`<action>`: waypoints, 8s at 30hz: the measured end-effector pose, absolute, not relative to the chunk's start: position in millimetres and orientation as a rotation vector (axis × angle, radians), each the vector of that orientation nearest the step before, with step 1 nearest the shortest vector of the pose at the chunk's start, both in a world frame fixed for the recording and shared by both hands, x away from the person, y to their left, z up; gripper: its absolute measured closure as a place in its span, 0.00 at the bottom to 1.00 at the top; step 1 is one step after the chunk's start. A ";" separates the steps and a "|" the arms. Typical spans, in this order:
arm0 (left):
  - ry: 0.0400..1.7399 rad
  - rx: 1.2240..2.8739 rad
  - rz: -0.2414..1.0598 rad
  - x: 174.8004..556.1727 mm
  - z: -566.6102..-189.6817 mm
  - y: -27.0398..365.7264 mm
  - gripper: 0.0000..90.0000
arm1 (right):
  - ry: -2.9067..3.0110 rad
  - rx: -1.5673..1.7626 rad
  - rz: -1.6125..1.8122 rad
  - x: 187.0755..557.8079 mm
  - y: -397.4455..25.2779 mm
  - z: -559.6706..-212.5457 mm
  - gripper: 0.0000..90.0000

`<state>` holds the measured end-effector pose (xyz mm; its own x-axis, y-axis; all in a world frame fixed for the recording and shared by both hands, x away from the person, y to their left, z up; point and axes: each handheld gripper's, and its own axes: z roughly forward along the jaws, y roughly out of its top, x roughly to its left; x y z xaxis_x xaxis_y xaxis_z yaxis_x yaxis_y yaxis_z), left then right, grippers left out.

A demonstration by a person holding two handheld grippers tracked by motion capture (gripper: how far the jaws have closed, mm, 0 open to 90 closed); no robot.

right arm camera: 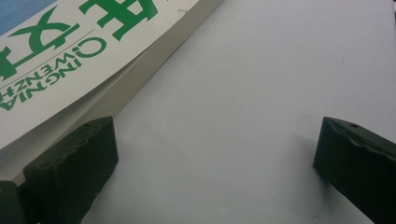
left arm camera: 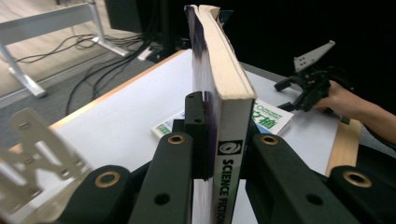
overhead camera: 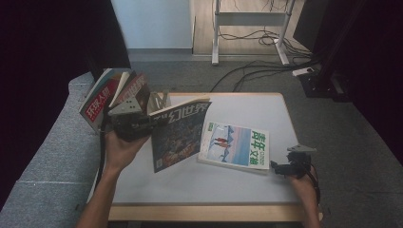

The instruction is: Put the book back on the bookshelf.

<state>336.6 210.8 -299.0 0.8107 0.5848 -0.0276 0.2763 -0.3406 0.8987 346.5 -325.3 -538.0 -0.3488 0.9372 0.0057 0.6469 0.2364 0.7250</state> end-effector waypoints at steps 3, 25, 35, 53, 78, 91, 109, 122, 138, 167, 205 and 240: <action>0.667 1.930 0.397 334.2 -298.5 221.5 0.92 | 2.082 1.450 0.898 346.4 -325.3 -538.0 0.00; 0.884 1.837 0.532 323.0 -311.0 294.0 0.92 | 2.083 1.449 0.897 346.3 -325.3 -538.0 0.00; 0.986 1.795 0.592 320.9 -313.9 317.5 0.92 | 2.083 1.449 0.897 346.3 -325.2 -538.1 0.00; 1.123 1.701 0.628 335.9 -318.7 339.6 0.92 | 2.083 1.449 0.897 346.3 -325.2 -538.1 0.00; 1.141 1.666 0.675 355.6 -332.3 317.8 0.92 | 2.084 1.450 0.897 346.3 -325.2 -538.1 0.00; 1.117 1.664 0.665 341.3 -348.1 324.7 0.91 | 2.084 1.448 0.896 346.3 -325.3 -538.1 0.00; 1.158 1.666 0.700 333.7 -343.6 327.4 0.92 | 2.083 1.451 0.897 346.3 -325.2 -538.0 0.00; 1.171 1.615 0.748 340.7 -338.0 318.9 0.92 | 2.084 1.450 0.895 346.3 -325.3 -537.9 0.00; 1.166 1.615 0.792 351.3 -343.9 308.7 0.92 | 2.084 1.450 0.896 346.3 -325.4 -537.9 0.00; 1.230 1.798 0.692 346.9 -342.7 309.9 0.92 | 2.084 1.450 0.896 346.3 -325.4 -538.0 0.00; 1.237 1.703 0.824 347.9 -307.1 309.3 0.92 | 2.084 1.450 0.897 346.3 -325.3 -538.0 0.00; 1.205 1.695 0.771 364.1 -354.1 290.0 0.91 | 2.084 1.449 0.898 346.2 -325.4 -538.0 0.00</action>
<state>364.1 290.0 -354.1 0.3332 0.9428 -0.0078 0.3880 -0.1296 0.9125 346.2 -325.4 -538.0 -0.3501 0.9367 0.0050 0.6472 0.2380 0.7242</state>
